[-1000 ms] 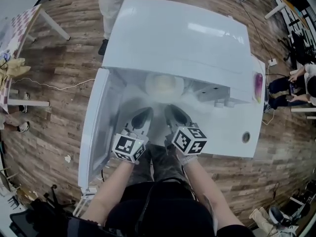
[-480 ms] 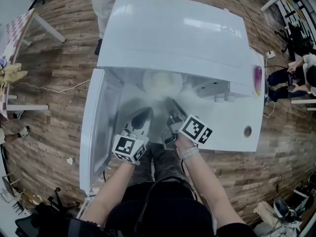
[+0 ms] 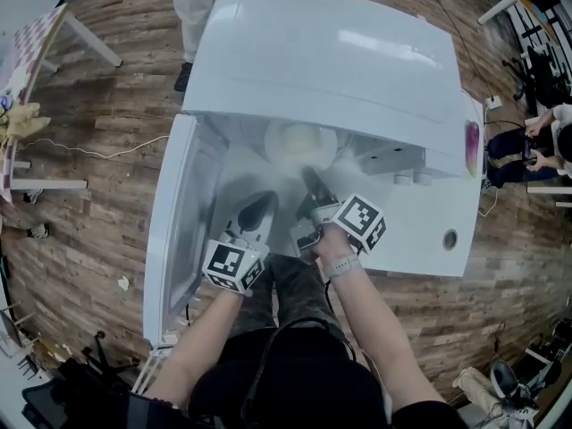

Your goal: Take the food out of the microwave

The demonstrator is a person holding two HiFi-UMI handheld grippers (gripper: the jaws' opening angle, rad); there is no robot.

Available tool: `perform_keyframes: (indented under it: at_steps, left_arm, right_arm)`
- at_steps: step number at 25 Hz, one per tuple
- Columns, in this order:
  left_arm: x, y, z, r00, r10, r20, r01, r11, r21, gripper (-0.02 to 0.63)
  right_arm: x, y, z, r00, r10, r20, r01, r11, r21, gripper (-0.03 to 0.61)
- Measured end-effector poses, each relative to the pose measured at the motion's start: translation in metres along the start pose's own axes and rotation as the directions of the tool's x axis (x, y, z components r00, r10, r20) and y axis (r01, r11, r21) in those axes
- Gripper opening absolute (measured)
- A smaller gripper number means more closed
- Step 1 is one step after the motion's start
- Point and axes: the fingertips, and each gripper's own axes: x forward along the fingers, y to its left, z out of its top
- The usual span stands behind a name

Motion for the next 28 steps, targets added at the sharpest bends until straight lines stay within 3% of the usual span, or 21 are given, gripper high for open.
perform_keyframes:
  at_steps: [7,17,28]
  left_arm:
    - [-0.003,0.001,-0.005,1.000,0.000,-0.012,0.000,1.000,-0.011,0.009]
    - [0.002,-0.002,-0.005,1.000,-0.015,-0.011,0.015,1.000,-0.016,0.009]
    - [0.002,-0.002,-0.004,1.000,-0.025,-0.010,0.025,1.000,-0.018,0.009]
  right_arm:
    - [-0.006,-0.004,0.002,1.000,0.016,0.017,-0.017,0.995,0.097,0.074]
    - [-0.018,-0.008,0.000,1.000,0.005,0.019,-0.007,0.992,0.125,0.064]
    - [-0.027,0.000,-0.005,0.996,0.081,0.043,-0.087,0.986,0.145,0.028]
